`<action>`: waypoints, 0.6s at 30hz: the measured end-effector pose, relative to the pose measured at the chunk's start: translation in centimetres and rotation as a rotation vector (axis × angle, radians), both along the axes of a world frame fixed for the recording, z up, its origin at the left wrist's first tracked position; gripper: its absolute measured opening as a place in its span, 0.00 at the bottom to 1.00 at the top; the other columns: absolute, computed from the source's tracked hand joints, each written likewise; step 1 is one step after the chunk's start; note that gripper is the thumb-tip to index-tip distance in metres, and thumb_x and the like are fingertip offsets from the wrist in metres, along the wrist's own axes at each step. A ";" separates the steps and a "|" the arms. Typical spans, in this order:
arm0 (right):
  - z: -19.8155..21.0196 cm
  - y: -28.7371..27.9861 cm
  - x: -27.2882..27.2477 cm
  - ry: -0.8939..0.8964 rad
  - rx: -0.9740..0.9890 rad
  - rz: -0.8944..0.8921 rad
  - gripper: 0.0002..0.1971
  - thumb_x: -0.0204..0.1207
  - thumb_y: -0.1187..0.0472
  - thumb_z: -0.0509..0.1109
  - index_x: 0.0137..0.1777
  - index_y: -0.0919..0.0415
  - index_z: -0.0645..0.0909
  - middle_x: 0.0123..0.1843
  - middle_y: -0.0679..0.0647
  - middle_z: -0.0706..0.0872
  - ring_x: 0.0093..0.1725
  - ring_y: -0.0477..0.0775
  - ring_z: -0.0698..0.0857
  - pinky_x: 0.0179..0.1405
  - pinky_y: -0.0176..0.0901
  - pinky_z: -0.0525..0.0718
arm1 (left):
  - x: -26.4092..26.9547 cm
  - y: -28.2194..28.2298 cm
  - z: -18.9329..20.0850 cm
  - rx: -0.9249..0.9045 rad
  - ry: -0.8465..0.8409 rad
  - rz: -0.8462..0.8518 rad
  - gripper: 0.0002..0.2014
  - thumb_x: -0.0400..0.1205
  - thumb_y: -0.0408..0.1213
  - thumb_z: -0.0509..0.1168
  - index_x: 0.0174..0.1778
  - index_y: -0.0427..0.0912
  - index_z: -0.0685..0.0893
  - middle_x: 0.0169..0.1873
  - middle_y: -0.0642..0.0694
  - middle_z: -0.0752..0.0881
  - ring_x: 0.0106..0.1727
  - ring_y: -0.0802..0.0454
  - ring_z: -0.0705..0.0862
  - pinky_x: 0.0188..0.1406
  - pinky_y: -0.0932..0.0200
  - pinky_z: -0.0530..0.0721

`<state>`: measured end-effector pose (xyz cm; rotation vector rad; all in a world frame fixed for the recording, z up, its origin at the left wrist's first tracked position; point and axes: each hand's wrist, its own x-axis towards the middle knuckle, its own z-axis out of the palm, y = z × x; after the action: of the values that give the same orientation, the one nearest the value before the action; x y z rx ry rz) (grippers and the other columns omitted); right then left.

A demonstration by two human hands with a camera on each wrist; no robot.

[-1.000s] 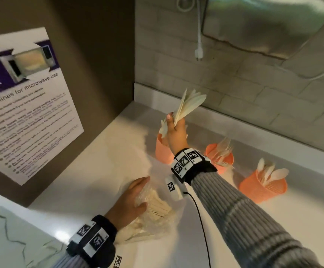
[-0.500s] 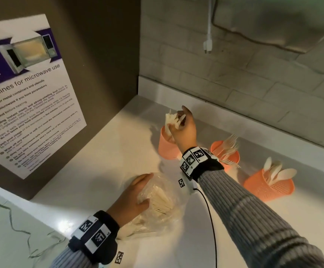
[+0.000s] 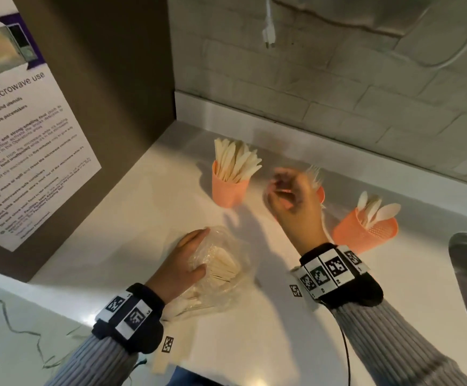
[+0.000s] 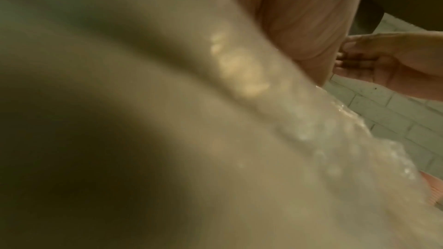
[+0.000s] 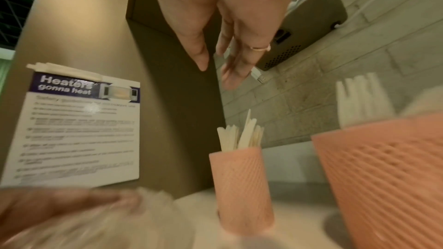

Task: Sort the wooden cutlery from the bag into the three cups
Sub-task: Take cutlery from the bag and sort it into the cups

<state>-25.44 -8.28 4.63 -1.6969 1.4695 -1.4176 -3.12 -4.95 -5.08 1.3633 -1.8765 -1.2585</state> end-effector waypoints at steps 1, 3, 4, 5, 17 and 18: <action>-0.7 1.4 -0.1 0.006 0.050 0.019 0.17 0.72 0.72 0.70 0.52 0.49 0.77 0.46 0.45 0.83 0.45 0.52 0.86 0.49 0.38 0.86 | -0.2 0.1 -0.1 0.004 0.009 -0.010 0.35 0.71 0.37 0.62 0.76 0.53 0.60 0.73 0.59 0.62 0.75 0.63 0.60 0.73 0.66 0.56; -2.4 3.9 -0.4 0.038 0.165 0.069 0.17 0.73 0.73 0.70 0.44 0.45 0.80 0.41 0.42 0.84 0.39 0.47 0.87 0.42 0.37 0.87 | -0.5 0.1 -0.4 0.001 0.024 -0.040 0.34 0.71 0.37 0.62 0.75 0.56 0.61 0.73 0.59 0.63 0.75 0.64 0.60 0.72 0.72 0.56; -3.3 5.0 -0.4 0.065 0.228 0.108 0.16 0.73 0.73 0.70 0.42 0.47 0.82 0.40 0.40 0.85 0.38 0.44 0.87 0.41 0.35 0.86 | -0.8 0.2 -0.6 -0.002 0.030 -0.058 0.34 0.71 0.38 0.62 0.74 0.58 0.60 0.74 0.59 0.63 0.75 0.65 0.60 0.71 0.76 0.56; -4.2 6.0 -0.3 0.100 0.287 0.156 0.12 0.73 0.72 0.69 0.41 0.52 0.84 0.39 0.39 0.85 0.38 0.41 0.86 0.41 0.32 0.86 | -1.1 0.3 -0.7 -0.004 0.035 -0.078 0.34 0.70 0.38 0.62 0.73 0.60 0.60 0.74 0.59 0.63 0.75 0.66 0.61 0.70 0.79 0.56; -7.1 8.4 0.1 0.443 0.862 0.254 0.27 0.79 0.54 0.65 0.76 0.61 0.64 0.65 0.59 0.83 0.62 0.57 0.82 0.60 0.41 0.77 | -4.5 1.4 -0.1 -0.042 0.044 -0.229 0.35 0.69 0.36 0.60 0.70 0.67 0.59 0.71 0.67 0.62 0.75 0.72 0.60 0.80 0.55 0.51; -7.0 8.3 0.3 0.434 0.877 0.262 0.27 0.80 0.55 0.64 0.76 0.61 0.62 0.66 0.60 0.83 0.62 0.58 0.82 0.61 0.42 0.77 | -4.5 1.5 0.2 -0.063 -0.041 -0.207 0.36 0.68 0.38 0.60 0.71 0.67 0.58 0.71 0.69 0.61 0.75 0.70 0.59 0.79 0.44 0.43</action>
<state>-25.18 0.04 -2.39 -1.5416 1.6504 -0.1711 -7.59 -3.47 -4.88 1.1950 -2.1119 -1.2659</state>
